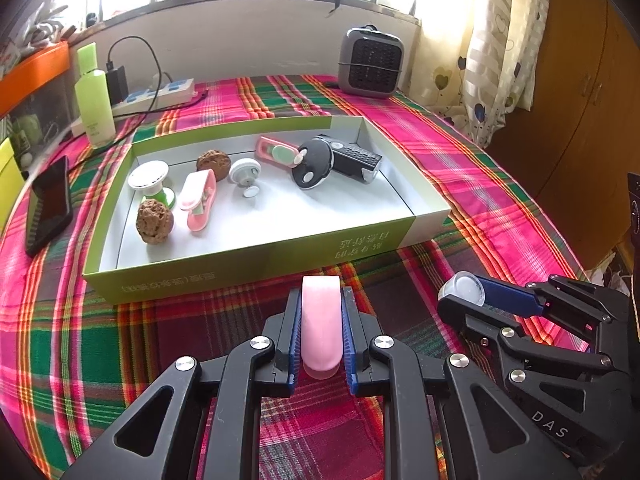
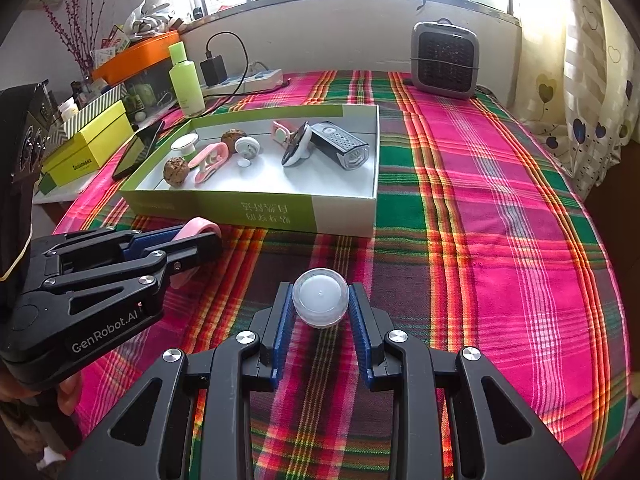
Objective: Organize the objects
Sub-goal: 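Carry pink clip and white cup over the box with both tools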
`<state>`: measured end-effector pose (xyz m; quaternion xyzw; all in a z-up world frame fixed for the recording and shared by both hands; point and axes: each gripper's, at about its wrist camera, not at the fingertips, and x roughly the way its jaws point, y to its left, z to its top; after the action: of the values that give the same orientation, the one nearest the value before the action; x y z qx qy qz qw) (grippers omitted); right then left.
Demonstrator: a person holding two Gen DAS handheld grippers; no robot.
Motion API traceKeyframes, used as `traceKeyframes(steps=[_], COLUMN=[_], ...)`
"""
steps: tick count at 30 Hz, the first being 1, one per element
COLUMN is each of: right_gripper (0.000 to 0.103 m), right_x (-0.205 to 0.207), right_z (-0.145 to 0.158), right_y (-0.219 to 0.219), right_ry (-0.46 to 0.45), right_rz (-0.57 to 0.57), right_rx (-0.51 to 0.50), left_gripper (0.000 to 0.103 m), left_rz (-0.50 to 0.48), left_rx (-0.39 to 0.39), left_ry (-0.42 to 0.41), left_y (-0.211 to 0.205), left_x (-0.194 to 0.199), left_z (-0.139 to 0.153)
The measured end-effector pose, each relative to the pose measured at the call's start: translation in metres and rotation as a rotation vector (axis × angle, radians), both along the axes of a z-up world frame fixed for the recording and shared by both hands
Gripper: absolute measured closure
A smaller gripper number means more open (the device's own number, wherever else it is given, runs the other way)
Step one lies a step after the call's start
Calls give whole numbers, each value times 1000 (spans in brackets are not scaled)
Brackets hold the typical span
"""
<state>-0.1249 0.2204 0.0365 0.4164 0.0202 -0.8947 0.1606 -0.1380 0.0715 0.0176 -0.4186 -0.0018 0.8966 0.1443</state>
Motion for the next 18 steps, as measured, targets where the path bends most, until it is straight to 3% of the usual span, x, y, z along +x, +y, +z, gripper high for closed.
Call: traceKeyframes(steps=[18], right_gripper=[74], right_x=[-11], right_z=[23], right_y=[-15], right_ry=[51], right_rz=[40], right_rx=[-16], left_gripper=[87], left_rz=[40], left_rx=[21], left_ry=[39], left_y=[-13], left_x=[-2], left_z=[22])
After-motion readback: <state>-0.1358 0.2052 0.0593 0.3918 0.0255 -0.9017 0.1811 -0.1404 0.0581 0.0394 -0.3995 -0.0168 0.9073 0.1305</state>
